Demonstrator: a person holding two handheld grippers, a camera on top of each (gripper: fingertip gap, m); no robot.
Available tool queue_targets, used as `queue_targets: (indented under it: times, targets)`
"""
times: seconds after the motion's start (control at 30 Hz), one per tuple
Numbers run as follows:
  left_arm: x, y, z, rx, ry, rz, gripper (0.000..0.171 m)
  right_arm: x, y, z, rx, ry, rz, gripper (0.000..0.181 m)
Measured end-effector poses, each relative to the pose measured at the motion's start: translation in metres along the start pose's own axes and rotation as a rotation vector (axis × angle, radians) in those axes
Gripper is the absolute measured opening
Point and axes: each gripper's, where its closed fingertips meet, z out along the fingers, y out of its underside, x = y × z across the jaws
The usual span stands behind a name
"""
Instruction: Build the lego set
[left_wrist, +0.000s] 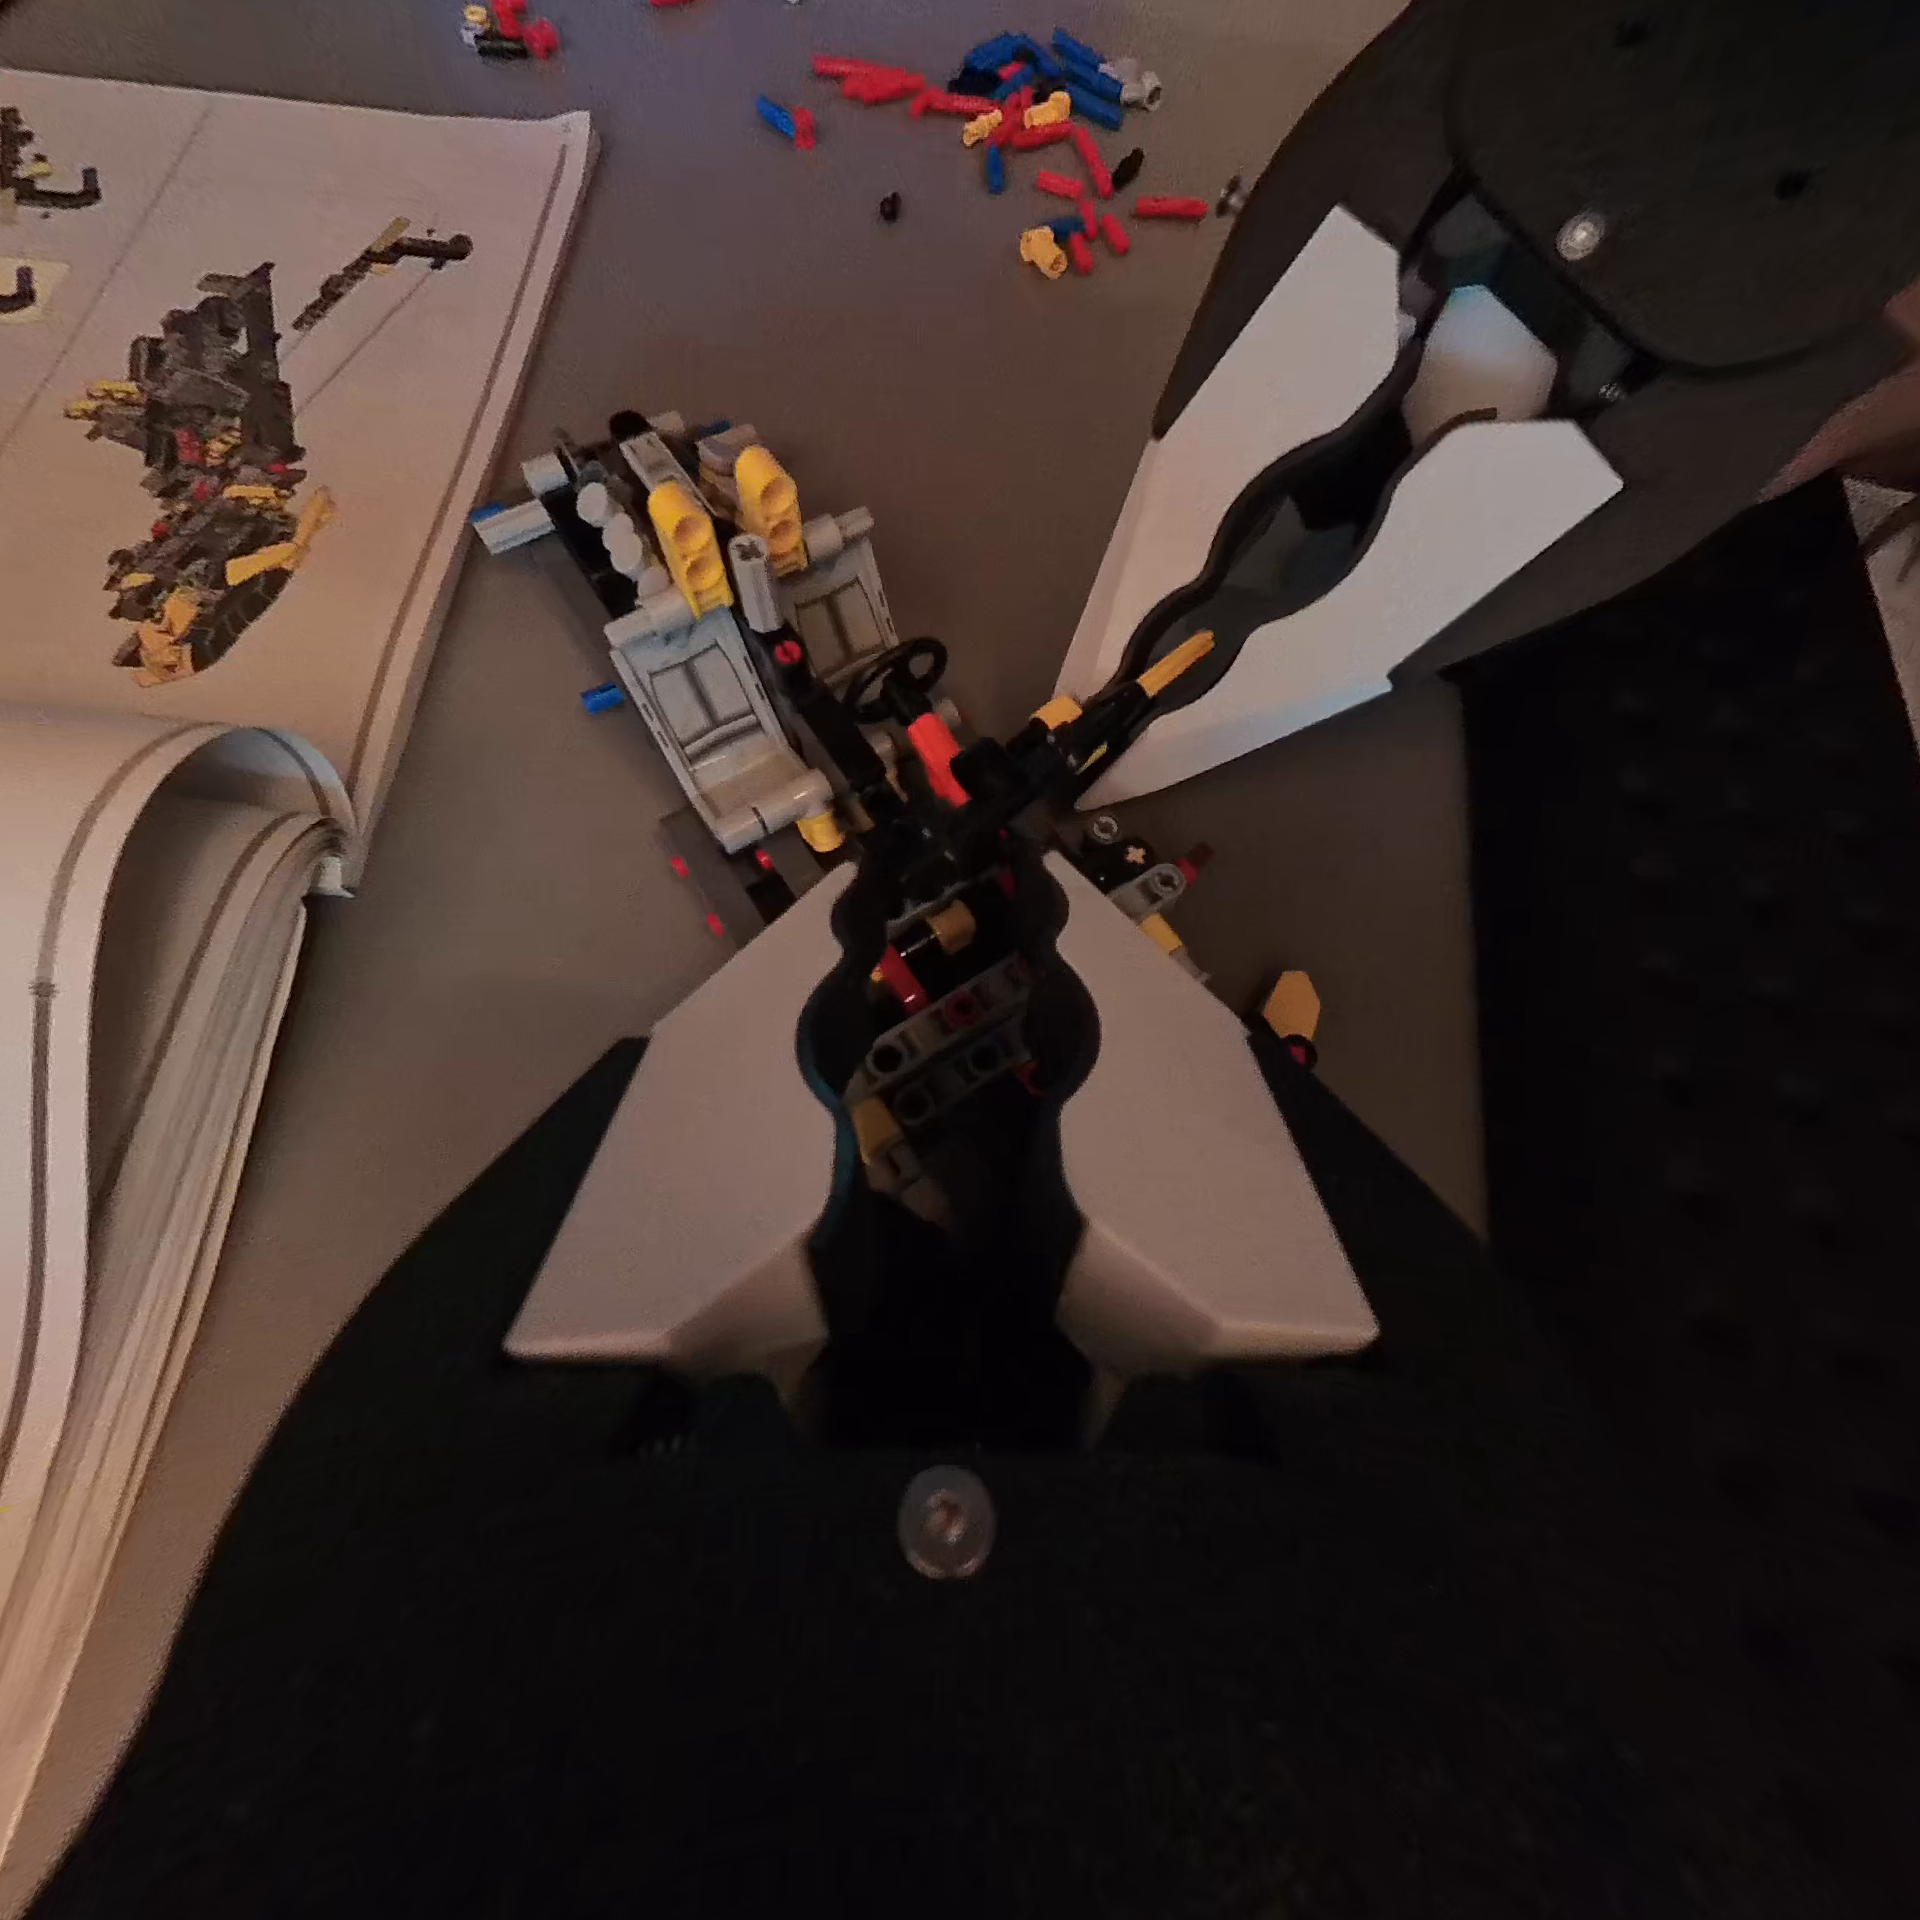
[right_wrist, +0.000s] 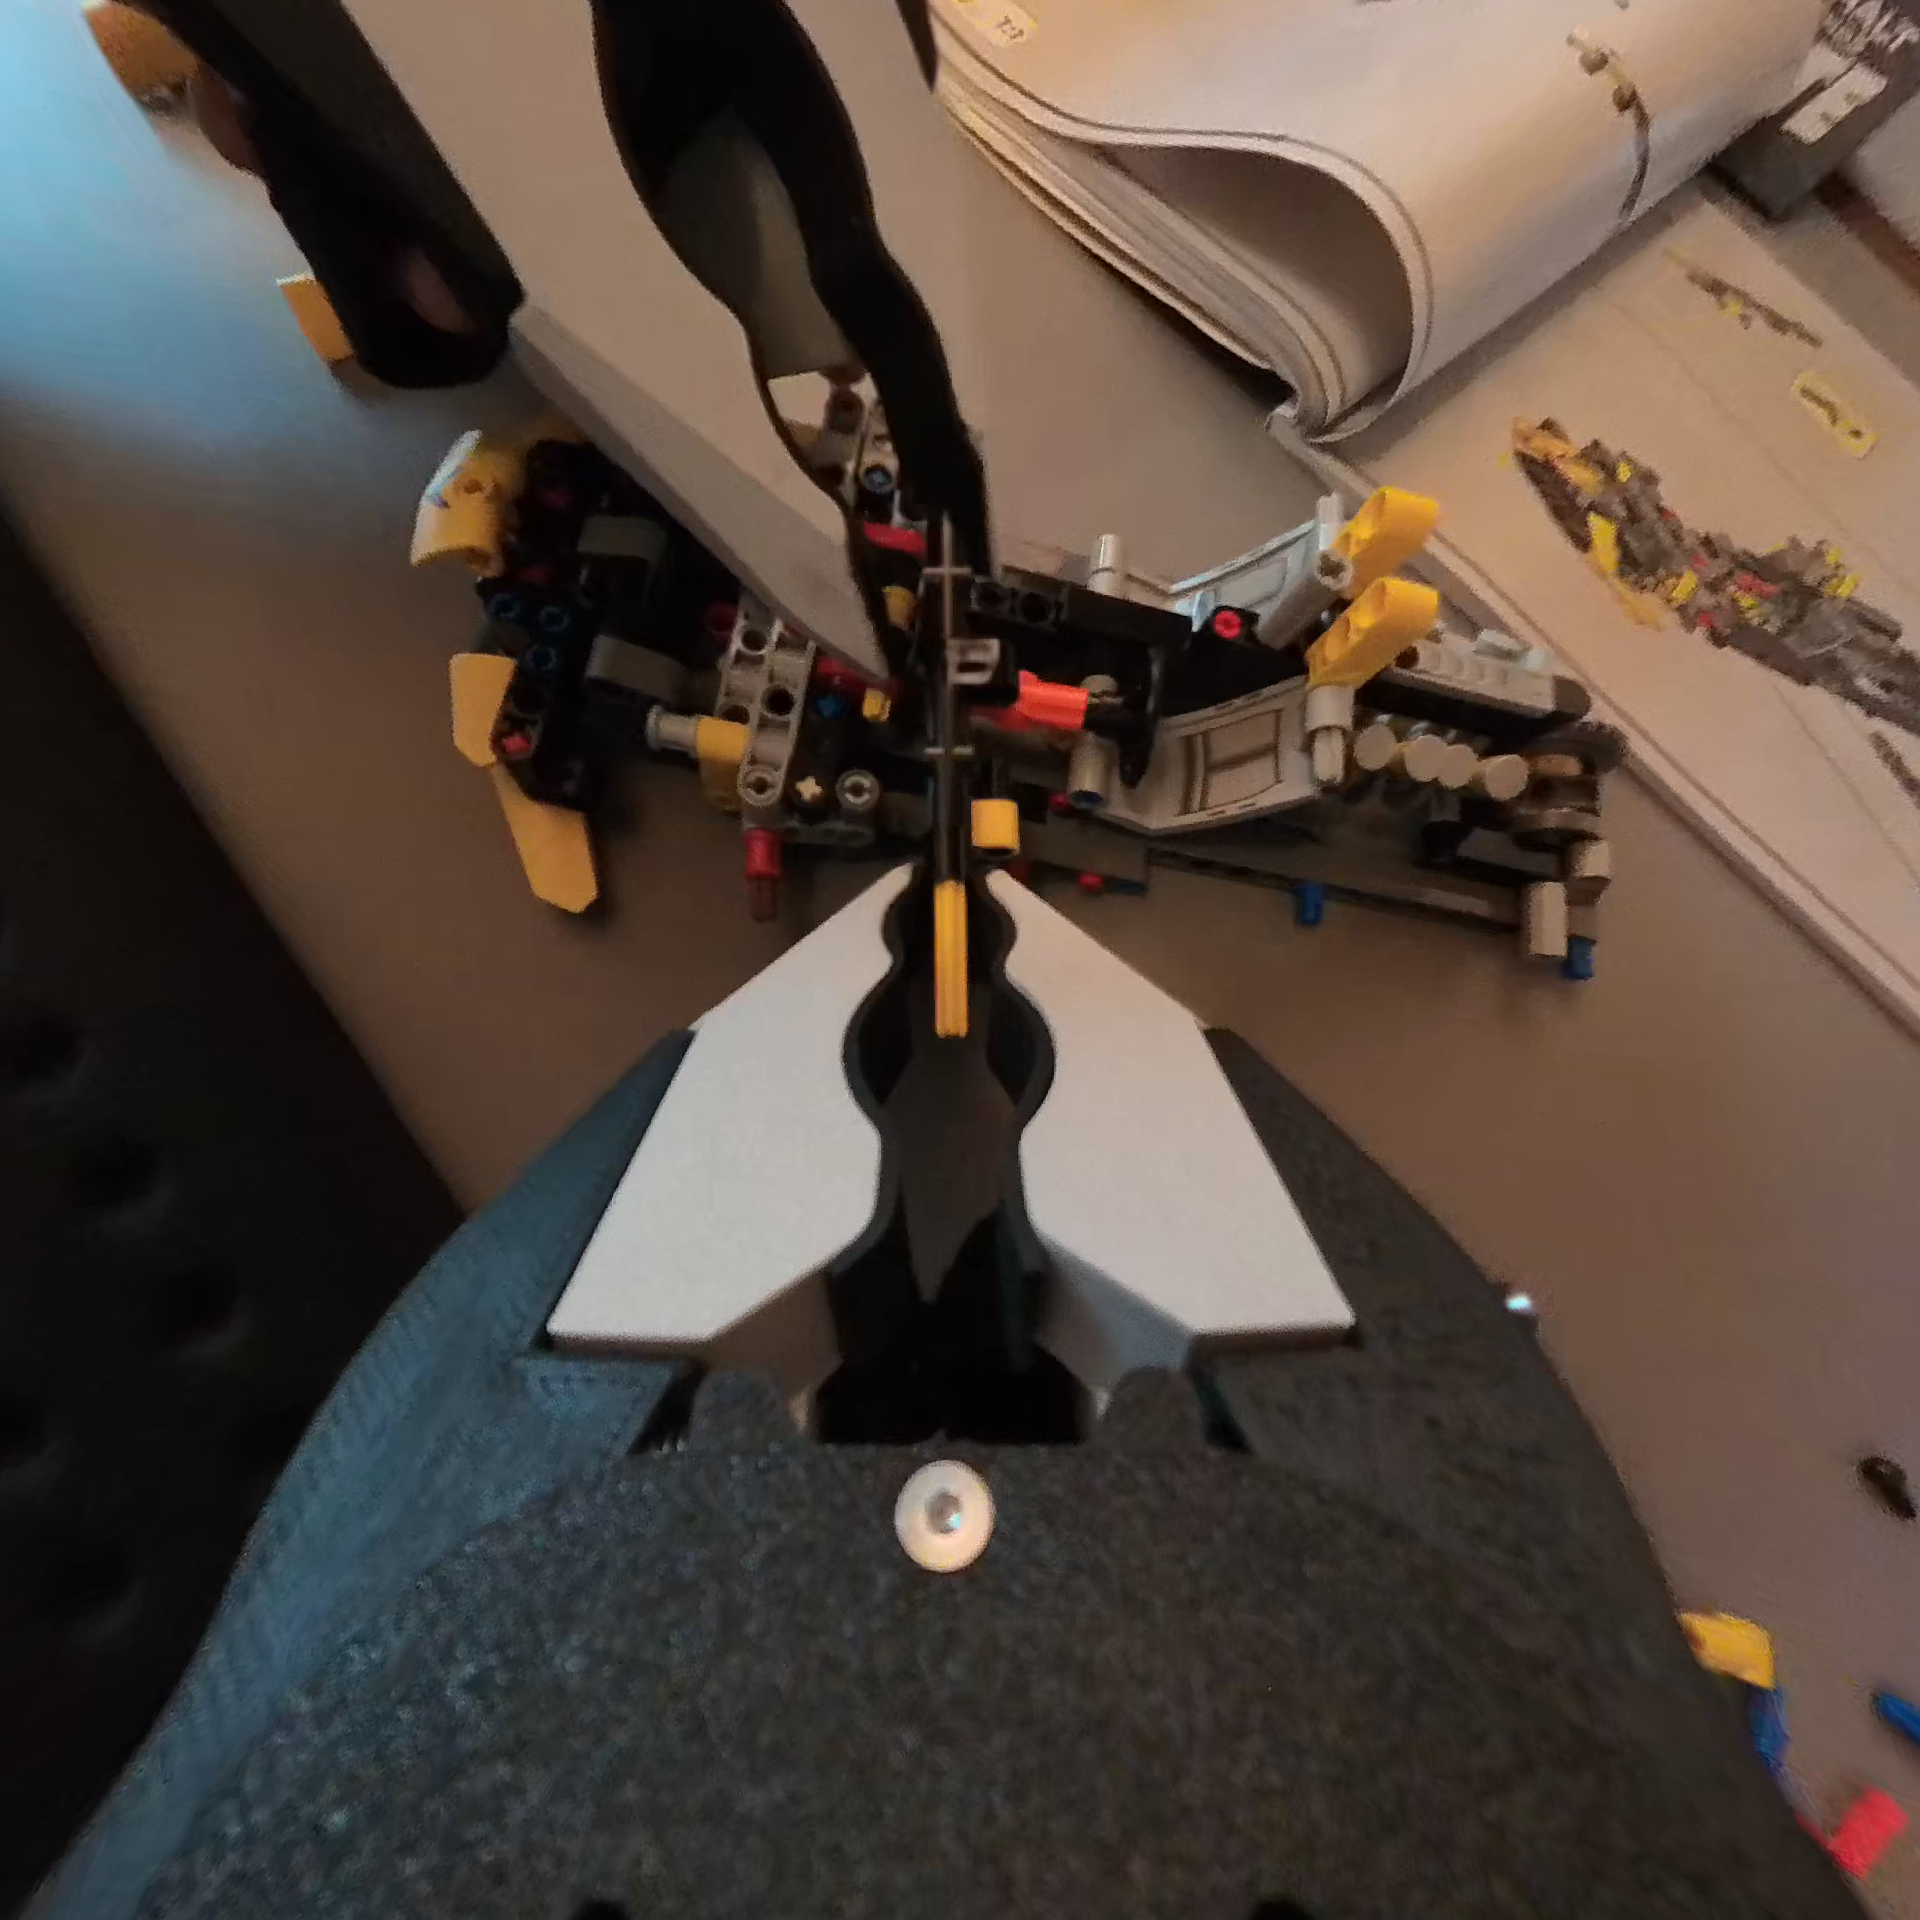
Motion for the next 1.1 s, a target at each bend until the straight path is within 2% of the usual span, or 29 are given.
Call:
queue_targets:
  times: [0.33, 0.43, 0.53, 0.6, 0.83, 1.03, 1.1]
  targets:
    - [0.000, -0.001, 0.000, 0.012, 0.030, -0.066, 0.022, -0.005, -0.002, 0.002, 0.002, -0.080, 0.071, 0.006]
    - [-0.004, -0.002, -0.003, 0.016, -0.011, 0.000, 0.022, -0.004, -0.002, 0.002, 0.000, -0.091, 0.093, 0.006]
    - [-0.008, -0.006, -0.005, 0.037, -0.063, 0.077, 0.014, -0.003, -0.002, 0.002, -0.005, -0.097, 0.111, 0.006]
    - [-0.008, -0.006, -0.005, 0.038, -0.063, 0.078, 0.014, -0.003, -0.002, 0.002, -0.012, -0.099, 0.123, 0.007]
    - [-0.013, -0.008, -0.009, 0.054, -0.035, -0.065, 0.012, -0.002, -0.002, 0.003, -0.038, -0.106, 0.177, 0.007]
    - [-0.009, -0.010, -0.007, 0.082, 0.054, -0.208, 0.019, -0.003, -0.002, 0.004, -0.053, -0.083, 0.171, 0.007]
    - [-0.012, -0.009, -0.004, 0.078, 0.052, -0.236, 0.015, -0.003, -0.002, 0.004, -0.059, -0.075, 0.170, 0.007]
